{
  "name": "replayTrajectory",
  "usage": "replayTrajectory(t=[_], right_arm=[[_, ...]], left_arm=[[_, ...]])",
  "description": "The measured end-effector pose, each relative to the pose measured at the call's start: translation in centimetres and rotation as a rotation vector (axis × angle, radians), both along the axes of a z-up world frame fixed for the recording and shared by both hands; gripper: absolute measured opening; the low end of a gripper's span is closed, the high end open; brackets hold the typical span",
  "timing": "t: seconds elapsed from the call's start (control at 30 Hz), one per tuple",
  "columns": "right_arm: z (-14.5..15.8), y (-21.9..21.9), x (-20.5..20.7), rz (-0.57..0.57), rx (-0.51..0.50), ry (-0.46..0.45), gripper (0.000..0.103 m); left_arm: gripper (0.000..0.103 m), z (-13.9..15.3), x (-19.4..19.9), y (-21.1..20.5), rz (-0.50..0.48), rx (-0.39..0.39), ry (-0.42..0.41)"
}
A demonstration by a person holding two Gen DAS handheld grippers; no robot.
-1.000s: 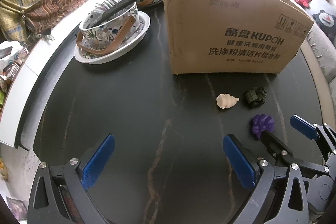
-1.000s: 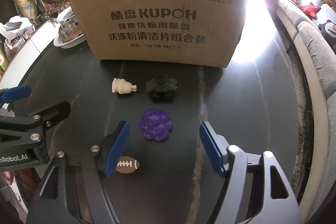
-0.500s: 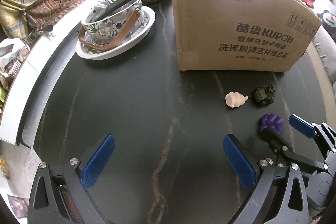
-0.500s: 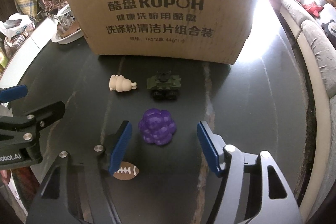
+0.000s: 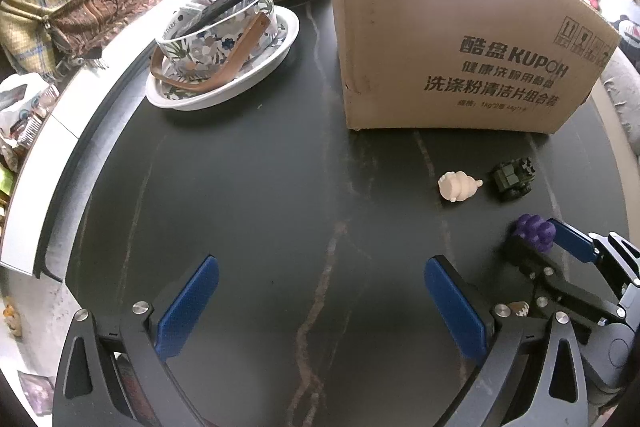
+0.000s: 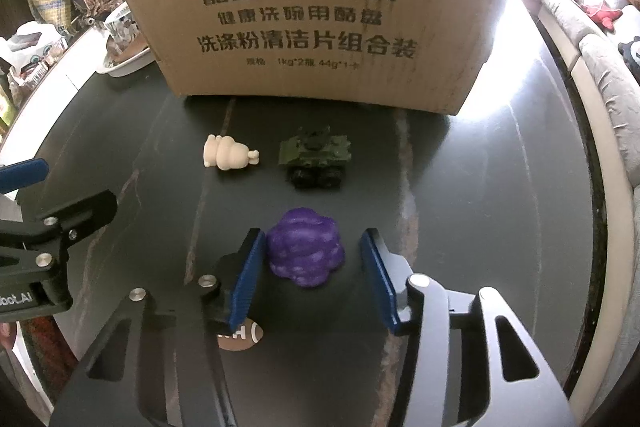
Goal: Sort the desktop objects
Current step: 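Close the right gripper on the purple grape toy, then move the open left tool onto the brown football while the right tool lifts the grape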
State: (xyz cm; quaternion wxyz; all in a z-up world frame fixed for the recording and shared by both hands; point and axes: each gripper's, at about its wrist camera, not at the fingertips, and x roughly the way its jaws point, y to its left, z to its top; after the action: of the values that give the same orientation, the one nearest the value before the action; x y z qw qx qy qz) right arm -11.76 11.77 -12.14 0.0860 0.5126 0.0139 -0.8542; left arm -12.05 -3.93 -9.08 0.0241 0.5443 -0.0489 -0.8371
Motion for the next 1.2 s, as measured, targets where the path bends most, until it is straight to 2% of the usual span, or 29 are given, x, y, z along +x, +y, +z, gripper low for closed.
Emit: replayTrajectory(t=[0.07, 0.5, 1.03, 1.2], right_arm=[[-0.1, 0.0, 0.0, 0.001, 0.002, 0.001, 0.036], [1.5, 1.0, 1.0, -0.022, -0.015, 0.049, 0.036], [2.7, 3.8, 1.8, -0.08, -0.023, 0.069, 0.036], [3.2, 4.5, 2.0, -0.096, -0.026, 0.078, 0.036]], left_arm=[[0.102, 0.0, 0.0, 0.0, 0.0, -0.001, 0.003], [0.102, 0.7, 0.4, 1.2, -0.033, 0.03, 0.019], [0.102, 0.8, 2.4, 4.6, -0.167, 0.049, 0.0], [0.102, 0.8, 3.5, 5.7, -0.2, 0.112, 0.006]])
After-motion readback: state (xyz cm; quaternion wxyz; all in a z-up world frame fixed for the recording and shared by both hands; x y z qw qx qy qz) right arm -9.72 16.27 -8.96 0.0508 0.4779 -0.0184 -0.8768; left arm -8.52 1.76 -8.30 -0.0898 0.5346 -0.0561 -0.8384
